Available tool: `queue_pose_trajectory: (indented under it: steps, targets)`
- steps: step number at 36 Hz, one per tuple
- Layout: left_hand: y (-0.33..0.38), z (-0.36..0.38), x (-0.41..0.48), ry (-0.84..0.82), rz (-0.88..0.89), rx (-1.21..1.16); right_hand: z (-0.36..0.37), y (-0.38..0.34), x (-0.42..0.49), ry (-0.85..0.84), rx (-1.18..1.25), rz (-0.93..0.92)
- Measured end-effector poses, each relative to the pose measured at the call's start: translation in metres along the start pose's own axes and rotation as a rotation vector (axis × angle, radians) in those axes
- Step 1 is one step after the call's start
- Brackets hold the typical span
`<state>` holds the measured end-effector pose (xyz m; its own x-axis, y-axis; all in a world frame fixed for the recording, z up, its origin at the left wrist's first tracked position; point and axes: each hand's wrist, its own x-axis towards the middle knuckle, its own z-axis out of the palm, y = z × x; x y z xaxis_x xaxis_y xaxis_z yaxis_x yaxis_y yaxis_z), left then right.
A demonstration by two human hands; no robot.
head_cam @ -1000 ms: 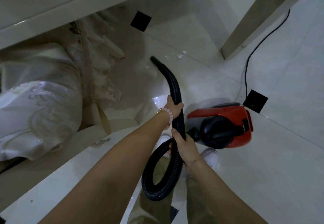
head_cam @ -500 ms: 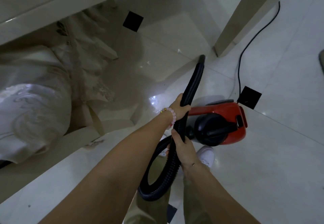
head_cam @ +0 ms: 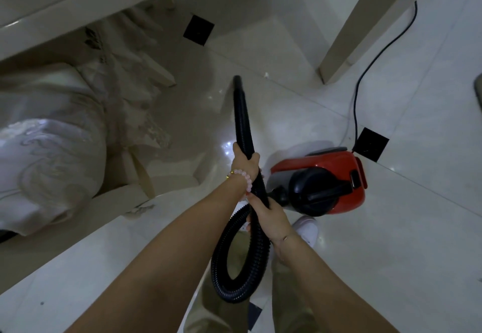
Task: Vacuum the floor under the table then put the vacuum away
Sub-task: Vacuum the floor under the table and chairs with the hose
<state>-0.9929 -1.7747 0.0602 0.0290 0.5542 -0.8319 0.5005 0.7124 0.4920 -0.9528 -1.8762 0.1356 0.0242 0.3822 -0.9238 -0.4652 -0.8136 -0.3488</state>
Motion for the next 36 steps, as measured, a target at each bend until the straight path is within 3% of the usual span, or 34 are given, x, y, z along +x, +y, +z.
queue_pose_trajectory:
  steps: [5,15,24,29,36]
  targets:
    - [-0.001,-0.006,-0.001,-0.046,-0.007,0.001,0.002,0.003,-0.001,-0.008,-0.009,0.012]
    - [0.021,-0.001,-0.007,-0.347,0.042,0.149,0.006,0.008,-0.01,0.05,0.088,-0.012]
    - [0.038,0.016,-0.011,-0.425,0.111,0.292,-0.006,-0.001,-0.006,0.064,0.126,-0.029]
    - [0.039,0.024,-0.012,-0.352,0.112,0.287,-0.012,-0.002,-0.003,0.081,0.147,-0.035]
    - [0.021,0.021,-0.009,-0.076,0.044,0.14,-0.017,-0.005,0.004,0.021,0.09,-0.009]
